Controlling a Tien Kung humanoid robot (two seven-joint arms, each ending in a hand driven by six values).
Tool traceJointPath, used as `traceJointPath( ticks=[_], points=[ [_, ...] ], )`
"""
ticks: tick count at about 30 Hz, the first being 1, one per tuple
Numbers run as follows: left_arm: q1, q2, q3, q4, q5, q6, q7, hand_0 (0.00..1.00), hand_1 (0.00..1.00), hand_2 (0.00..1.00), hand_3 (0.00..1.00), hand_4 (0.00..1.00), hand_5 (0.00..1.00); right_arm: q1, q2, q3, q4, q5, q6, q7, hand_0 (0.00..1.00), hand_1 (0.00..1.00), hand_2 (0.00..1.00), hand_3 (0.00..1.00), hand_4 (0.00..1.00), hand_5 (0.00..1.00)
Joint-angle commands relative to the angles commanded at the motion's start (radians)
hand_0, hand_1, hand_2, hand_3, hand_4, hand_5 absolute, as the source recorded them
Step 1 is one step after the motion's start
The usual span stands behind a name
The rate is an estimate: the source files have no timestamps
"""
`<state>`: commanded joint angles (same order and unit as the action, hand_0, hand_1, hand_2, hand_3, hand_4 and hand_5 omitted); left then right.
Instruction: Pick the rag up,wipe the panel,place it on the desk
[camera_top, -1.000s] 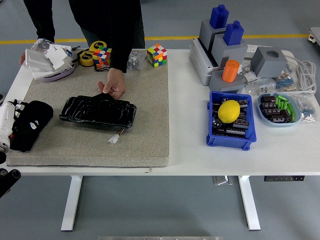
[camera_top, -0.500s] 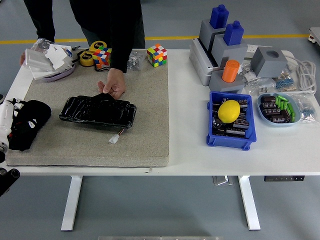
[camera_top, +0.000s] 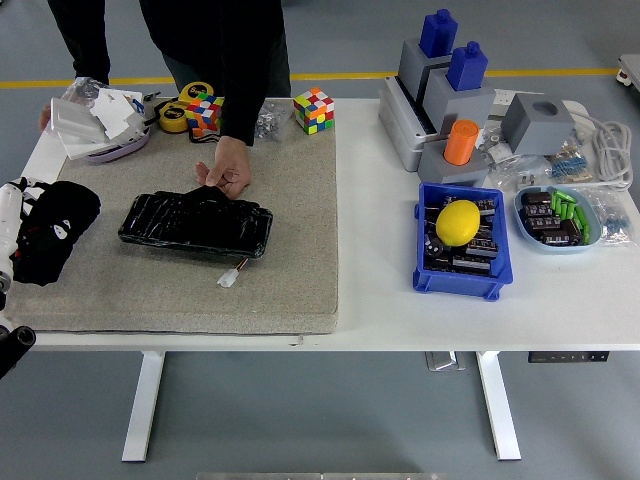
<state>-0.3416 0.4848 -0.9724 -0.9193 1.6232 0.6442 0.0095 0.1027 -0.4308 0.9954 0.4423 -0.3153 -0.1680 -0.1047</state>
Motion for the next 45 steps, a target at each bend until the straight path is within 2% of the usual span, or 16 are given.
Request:
traceJointPath(
  ticks=[3,9,19,27,45],
  points=[
    [-0.002,0.001,-0.007,-0.032,0.008,0.0,0.006,0.178,0.12,0.353,0.629,0.554,0.005,0.0,0.001,0.001,-0.001,0.0,0.0,0.001,0.714,0.617,0.673,0.607,0.998,0.593],
    [-0.008,-0.015,-0.004,-0.064,0.015,0.001,0.009,0.178,0.118,0.354,0.629,0.553,0.004,-0.002,0.002,0.0,-0.003,-0.001,0.001,0.002,0.713,0.617,0.673,0.607,0.998,0.593],
    [-0.012,-0.041,0.021,-0.048,0.004,0.001,0.007,0.178,0.111,0.351,0.63,0.551,0.008,-0.004,-0.001,-0.005,-0.004,-0.001,0.001,0.001,0.714,0.617,0.673,0.607,0.998,0.593],
    [-0.019,-0.059,0.03,-0.061,0.009,0.001,0.006,0.176,0.11,0.35,0.63,0.549,0.011,-0.004,0.0,-0.009,-0.006,0.001,0.002,0.002,0.714,0.617,0.674,0.607,0.998,0.593],
    [-0.043,-0.08,0.072,-0.071,0.012,0.001,0.014,0.176,0.108,0.35,0.631,0.546,0.012,-0.004,-0.002,-0.01,-0.008,0.005,0.005,0.005,0.714,0.616,0.673,0.607,0.998,0.593]
  ],
)
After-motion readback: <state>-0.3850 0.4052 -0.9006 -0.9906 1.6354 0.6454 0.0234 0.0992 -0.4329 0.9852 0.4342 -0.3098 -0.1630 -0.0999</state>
